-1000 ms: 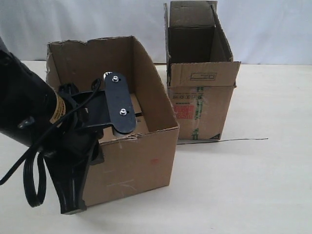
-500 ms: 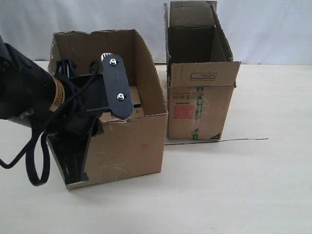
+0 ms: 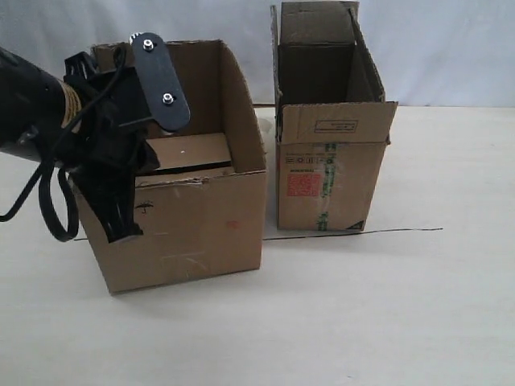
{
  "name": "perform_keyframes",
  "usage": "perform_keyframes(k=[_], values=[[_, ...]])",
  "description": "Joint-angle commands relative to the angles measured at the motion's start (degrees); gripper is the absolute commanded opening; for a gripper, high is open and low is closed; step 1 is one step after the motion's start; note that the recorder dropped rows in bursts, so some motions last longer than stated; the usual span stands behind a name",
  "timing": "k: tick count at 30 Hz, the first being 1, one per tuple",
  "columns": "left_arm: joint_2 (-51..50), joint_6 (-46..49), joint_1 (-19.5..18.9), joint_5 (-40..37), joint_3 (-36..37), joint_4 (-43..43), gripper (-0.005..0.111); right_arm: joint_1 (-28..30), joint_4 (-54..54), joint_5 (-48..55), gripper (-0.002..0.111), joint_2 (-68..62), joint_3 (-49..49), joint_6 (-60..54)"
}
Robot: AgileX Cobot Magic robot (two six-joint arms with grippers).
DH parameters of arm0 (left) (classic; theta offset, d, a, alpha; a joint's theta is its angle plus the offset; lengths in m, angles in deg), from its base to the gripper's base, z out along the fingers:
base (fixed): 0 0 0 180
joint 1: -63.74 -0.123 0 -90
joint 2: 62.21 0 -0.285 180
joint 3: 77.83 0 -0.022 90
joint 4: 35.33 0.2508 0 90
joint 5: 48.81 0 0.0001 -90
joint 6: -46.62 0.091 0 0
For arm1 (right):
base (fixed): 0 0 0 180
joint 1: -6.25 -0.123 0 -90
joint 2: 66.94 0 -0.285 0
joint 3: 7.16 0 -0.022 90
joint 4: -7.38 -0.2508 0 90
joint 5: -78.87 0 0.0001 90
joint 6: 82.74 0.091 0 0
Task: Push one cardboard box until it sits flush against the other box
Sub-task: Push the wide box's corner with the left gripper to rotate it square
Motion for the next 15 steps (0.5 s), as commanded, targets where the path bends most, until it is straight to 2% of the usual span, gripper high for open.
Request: perform_keyframes(k=[1,3,7,10,15], values=[[0.4,1.4,1.5,-9.7,-4.9,-3.5,0.000,0.5,-0.1,0.2,0.005,0.2,-0.2,-0.1],[0.4,4.8,2.8,-17.6,-8.3,-9.0,0.000,0.5,-0.1,0.2,0.005,0.2,-0.2,-0.1],[-0.7,12.5,3.2,-18.9,-9.0,-21.8,0.000,0.5,-0.1,0.2,0.005,0.2,-0.2,-0.1],[-5.1,12.5,3.2,-19.1,-9.0,-22.4,0.000,0.5,-0.1,0.2,0.005,0.2,-0.2,-0.1],[-11.3,10.7,3.2,-16.9,-9.0,-15.4,0.000,0.5,-0.1,0.2,0.005,0.2,-0.2,-0.1]])
